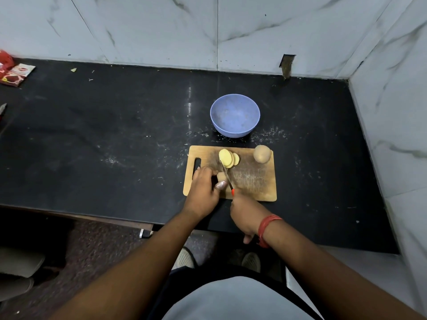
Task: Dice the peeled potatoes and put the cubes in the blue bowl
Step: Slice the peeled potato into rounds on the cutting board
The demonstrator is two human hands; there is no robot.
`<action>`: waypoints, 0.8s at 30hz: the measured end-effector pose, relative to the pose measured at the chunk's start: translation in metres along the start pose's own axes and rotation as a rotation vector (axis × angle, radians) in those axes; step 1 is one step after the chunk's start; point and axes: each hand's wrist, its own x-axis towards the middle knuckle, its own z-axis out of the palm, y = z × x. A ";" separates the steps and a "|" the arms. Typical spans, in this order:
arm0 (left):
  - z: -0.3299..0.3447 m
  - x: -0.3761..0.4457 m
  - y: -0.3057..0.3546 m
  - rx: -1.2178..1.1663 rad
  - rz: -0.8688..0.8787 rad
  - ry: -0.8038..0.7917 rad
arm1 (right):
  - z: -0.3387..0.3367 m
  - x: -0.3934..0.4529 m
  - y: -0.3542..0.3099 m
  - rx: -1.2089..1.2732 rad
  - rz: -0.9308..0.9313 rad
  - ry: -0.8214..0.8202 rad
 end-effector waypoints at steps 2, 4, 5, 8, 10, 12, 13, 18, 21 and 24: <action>-0.001 -0.001 -0.001 -0.007 0.001 -0.004 | -0.001 -0.001 -0.007 -0.098 0.058 -0.130; -0.001 -0.001 -0.002 -0.008 0.000 0.004 | -0.001 0.002 -0.009 -0.107 0.061 -0.120; -0.001 -0.001 -0.002 -0.007 0.000 0.010 | 0.001 0.006 -0.008 0.003 0.134 -0.123; 0.000 -0.001 -0.002 -0.006 0.002 0.025 | -0.002 0.009 -0.004 -0.045 0.102 -0.016; -0.001 -0.001 0.000 -0.015 -0.004 0.017 | -0.012 0.001 0.000 -0.054 0.077 0.001; -0.002 -0.002 0.001 -0.023 -0.006 0.001 | -0.011 -0.002 -0.005 -0.048 0.093 -0.036; -0.003 -0.003 0.000 -0.025 -0.007 -0.005 | -0.004 0.000 -0.009 -0.029 0.112 -0.084; -0.003 -0.001 0.005 -0.038 -0.025 0.008 | -0.007 0.001 -0.008 0.105 0.111 -0.094; -0.003 -0.002 0.009 -0.060 -0.035 0.009 | -0.010 0.010 0.003 0.153 0.137 -0.104; -0.004 -0.001 0.005 -0.061 -0.049 -0.003 | -0.003 0.004 -0.006 0.272 0.192 -0.118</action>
